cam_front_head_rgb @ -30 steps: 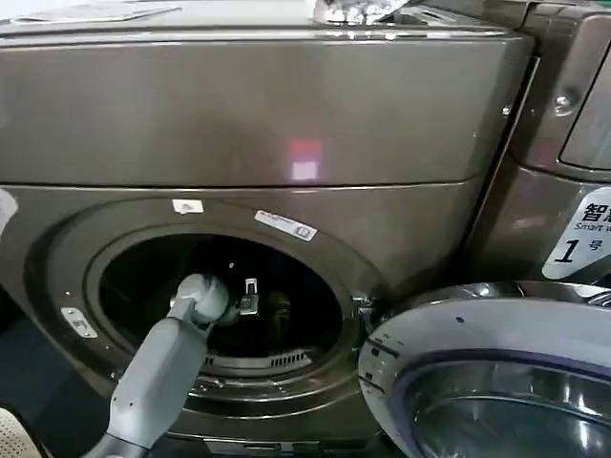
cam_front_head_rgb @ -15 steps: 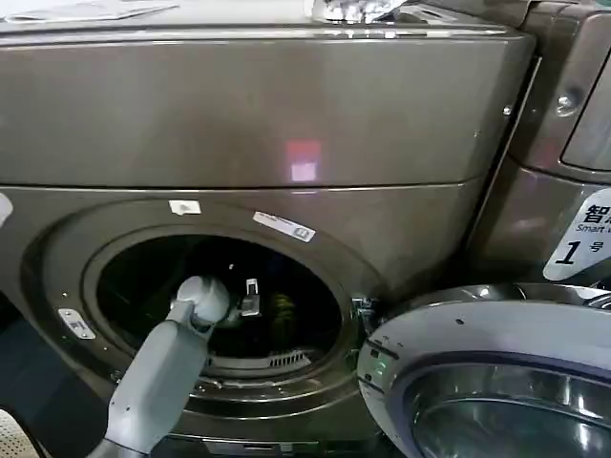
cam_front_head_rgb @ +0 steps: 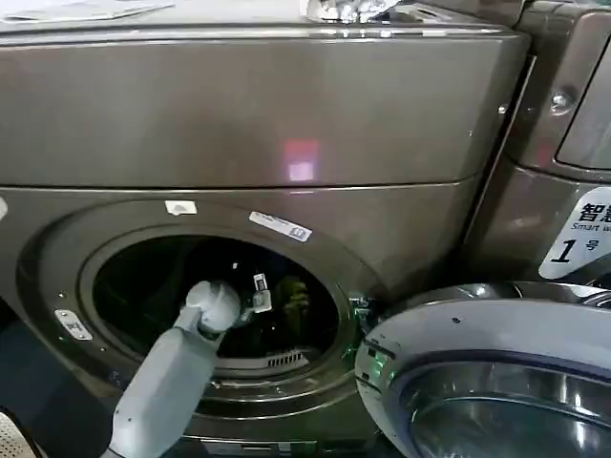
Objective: Grasp the clothes from the dryer.
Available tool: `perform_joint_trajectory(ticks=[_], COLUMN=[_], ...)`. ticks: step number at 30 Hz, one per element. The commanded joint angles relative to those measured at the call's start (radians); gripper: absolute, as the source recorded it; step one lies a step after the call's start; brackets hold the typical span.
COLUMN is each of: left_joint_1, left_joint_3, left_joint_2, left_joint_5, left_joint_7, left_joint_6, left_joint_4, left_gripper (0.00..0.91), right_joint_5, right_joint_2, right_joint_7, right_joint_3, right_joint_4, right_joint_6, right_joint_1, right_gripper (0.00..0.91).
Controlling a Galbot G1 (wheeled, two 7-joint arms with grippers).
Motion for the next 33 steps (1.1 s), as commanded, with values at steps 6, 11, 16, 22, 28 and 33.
perform_joint_trajectory(ticks=[6, 11, 16, 22, 28, 33], left_joint_1=[0.209, 0.314, 0.385, 0.46, 0.524, 0.565], left_joint_3=[-0.148, -0.207, -0.243, -0.28, -0.261, -0.255], left_joint_2=[-0.094, -0.166, -0.215, -0.232, -0.232, -0.237], left_joint_5=[-0.45, -0.447, -0.503, -0.609, -0.649, -0.643], left_joint_7=[-0.441, -0.477, -0.557, -0.624, -0.681, -0.688], left_joint_6=[0.022, -0.01, -0.012, -0.001, -0.006, -0.01], left_joint_4=[-0.205, -0.259, -0.333, -0.441, -0.549, -0.589], left_gripper=[0.0, 0.0, 0.0, 0.0, 0.0, 0.0], right_joint_5=[0.013, 0.019, 0.026, 0.04, 0.059, 0.07], right_joint_2=[-0.007, -0.016, -0.018, -0.015, -0.012, -0.007], right_joint_7=[0.013, 0.017, 0.024, 0.044, 0.061, 0.067], right_joint_3=[0.024, 0.037, 0.051, 0.064, 0.065, 0.074], right_joint_4=[-0.003, -0.006, -0.013, -0.017, -0.006, -0.002], right_joint_6=[0.002, 0.0, -0.001, -0.003, -0.008, -0.008], right_joint_1=[-0.023, -0.038, -0.049, -0.056, -0.058, -0.063], right_gripper=[0.907, 0.907, 0.907, 0.907, 0.907, 0.907])
